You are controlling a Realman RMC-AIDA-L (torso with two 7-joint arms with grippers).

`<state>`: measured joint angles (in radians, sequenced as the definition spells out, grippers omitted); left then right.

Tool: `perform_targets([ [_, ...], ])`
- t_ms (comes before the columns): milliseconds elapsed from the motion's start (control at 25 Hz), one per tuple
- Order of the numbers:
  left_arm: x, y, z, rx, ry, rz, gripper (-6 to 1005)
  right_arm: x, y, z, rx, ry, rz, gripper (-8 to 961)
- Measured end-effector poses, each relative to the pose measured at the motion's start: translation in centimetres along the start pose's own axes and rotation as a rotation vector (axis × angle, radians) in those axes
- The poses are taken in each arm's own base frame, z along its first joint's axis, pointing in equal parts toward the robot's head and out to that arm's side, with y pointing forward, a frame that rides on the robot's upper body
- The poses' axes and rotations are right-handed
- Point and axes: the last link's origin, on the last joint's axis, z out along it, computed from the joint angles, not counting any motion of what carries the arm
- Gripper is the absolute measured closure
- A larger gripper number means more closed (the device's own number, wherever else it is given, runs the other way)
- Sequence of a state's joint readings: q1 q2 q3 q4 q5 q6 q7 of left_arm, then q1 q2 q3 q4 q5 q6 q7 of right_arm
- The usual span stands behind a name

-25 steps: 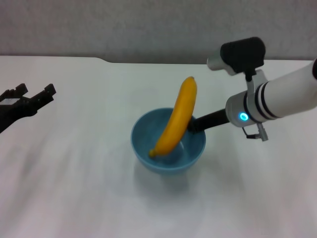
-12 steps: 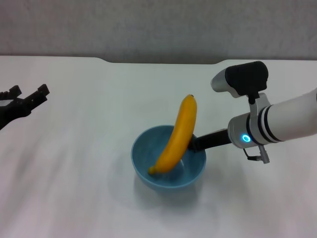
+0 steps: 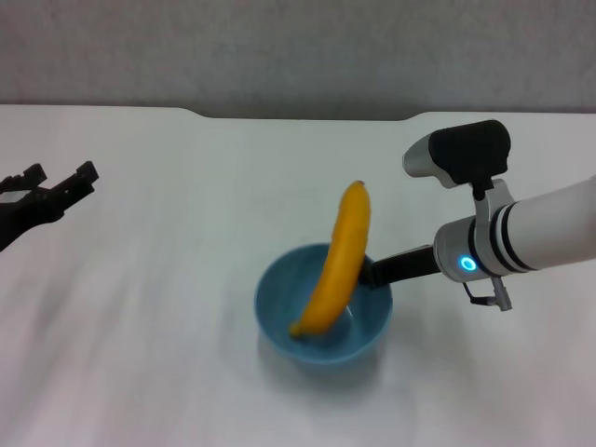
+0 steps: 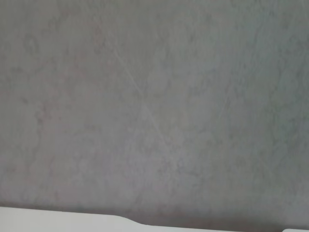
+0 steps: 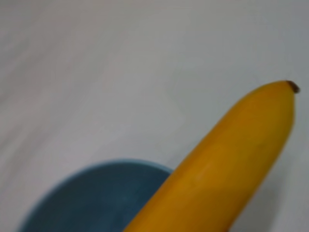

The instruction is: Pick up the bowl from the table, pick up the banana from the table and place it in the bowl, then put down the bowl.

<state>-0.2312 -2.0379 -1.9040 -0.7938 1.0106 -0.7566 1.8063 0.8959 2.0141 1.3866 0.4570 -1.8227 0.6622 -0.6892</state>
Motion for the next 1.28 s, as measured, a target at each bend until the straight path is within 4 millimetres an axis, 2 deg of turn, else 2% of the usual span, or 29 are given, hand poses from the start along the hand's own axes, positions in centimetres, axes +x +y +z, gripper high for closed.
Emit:
perform_targets([
  [160,0.0,0.0,0.0,-0.002,-0.001,-0.002,105,0.2,-0.2,0.0,0.002,0.003,0.005,912],
  [560,-0.1,0.0,-0.1,-0.001,-0.002,-0.007,105,0.3,-0.1,0.0,0.000,0.004,-0.001,816],
  [800,-0.2,-0.1,-0.3,0.003,-0.003,-0.006,105,1.0,0.8,-0.2,-0.040,0.018,-0.027,587],
  [960,-0.4,-0.3,-0.6,0.011,-0.007,-0.010,106,1.5,1.2,-0.8,-0.075,0.022,-0.034,497],
  [1240,-0.4,-0.4,-0.7,0.012,-0.007,-0.007,106,2.0,-0.3,-3.0,-0.024,0.036,-0.038,339],
  [1280,-0.5,-0.4,-0.7,0.012,-0.007,-0.007,106,2.0,-0.5,-3.3,-0.014,0.033,-0.038,262],
])
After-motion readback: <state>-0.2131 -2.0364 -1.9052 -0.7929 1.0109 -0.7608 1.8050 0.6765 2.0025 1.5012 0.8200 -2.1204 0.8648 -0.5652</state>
